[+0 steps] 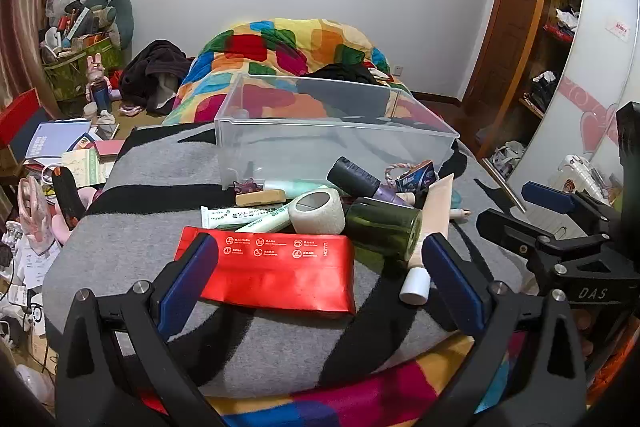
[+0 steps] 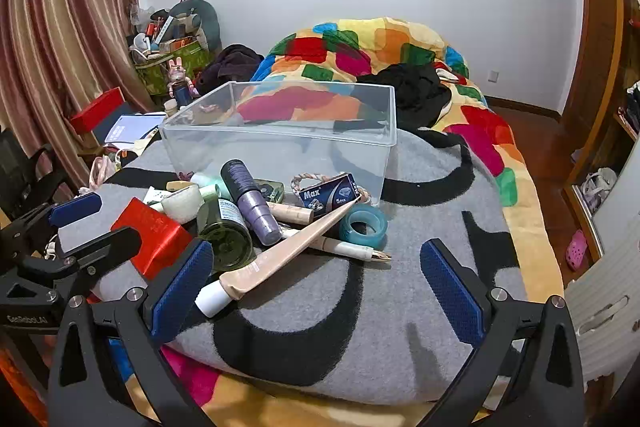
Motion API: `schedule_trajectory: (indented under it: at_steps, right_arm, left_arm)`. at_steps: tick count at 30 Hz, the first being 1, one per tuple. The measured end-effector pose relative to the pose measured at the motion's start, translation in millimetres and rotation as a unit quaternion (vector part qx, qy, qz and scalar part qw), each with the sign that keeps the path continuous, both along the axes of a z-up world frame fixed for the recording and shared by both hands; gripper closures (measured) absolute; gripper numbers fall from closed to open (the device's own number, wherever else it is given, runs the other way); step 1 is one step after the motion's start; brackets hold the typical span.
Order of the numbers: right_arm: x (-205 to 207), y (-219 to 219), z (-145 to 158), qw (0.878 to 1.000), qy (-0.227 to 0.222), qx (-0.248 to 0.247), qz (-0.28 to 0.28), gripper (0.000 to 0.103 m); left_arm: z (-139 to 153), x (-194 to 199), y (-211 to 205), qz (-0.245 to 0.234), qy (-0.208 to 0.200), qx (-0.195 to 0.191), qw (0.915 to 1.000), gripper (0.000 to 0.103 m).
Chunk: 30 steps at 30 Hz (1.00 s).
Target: Organize objects
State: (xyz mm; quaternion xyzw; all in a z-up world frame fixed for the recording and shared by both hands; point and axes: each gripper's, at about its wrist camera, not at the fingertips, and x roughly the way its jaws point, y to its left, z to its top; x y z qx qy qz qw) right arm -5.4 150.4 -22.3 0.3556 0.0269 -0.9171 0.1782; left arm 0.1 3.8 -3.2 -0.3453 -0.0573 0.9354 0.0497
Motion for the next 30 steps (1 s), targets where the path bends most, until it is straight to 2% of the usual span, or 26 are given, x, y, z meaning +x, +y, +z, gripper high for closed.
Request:
schedule_trajectory:
  at_steps: [30]
  right_arm:
    - [4.1,-2.4,0.1,1.000,0.002,0.011,-0.003,0.000]
  left_arm:
    - [2.9,4.8,-0.1,0.005,0.003,0.002,1.0000,0.000]
